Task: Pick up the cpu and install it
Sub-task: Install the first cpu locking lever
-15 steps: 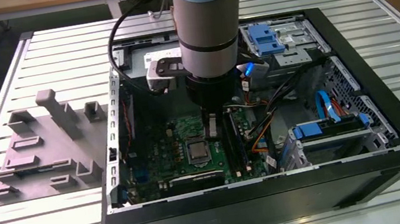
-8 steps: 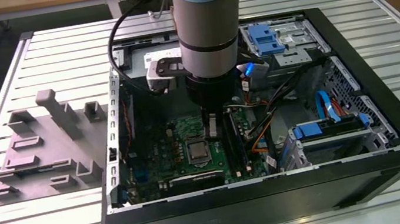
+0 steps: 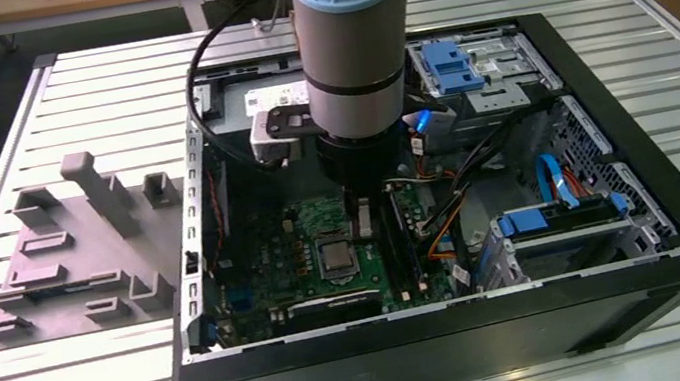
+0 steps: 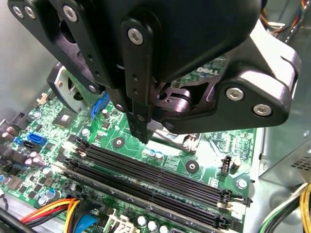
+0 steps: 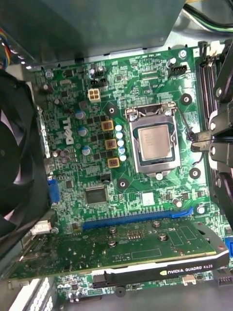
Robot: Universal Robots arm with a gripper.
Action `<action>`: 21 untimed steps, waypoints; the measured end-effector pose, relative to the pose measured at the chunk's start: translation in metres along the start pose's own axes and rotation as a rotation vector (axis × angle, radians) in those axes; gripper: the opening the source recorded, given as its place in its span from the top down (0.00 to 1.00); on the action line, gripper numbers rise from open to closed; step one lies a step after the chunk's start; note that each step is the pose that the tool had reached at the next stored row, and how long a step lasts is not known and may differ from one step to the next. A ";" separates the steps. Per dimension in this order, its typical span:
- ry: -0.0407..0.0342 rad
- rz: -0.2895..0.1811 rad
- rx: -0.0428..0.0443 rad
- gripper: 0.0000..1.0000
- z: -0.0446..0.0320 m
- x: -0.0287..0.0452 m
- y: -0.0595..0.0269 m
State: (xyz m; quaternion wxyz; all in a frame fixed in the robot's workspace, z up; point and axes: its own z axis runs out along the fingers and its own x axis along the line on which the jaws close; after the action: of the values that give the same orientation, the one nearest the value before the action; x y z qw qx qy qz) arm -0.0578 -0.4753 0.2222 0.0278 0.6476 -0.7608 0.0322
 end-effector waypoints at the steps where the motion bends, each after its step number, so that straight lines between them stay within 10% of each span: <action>1: -0.0001 -0.003 0.0003 0.89 0.0011 0.0005 0.0001; 21: -0.0022 -0.059 0.0047 0.89 0.0203 0.0118 0.0014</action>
State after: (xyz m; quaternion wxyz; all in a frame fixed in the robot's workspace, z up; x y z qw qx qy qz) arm -0.0611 -0.4883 0.2030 0.0264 0.6699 -0.7412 0.0324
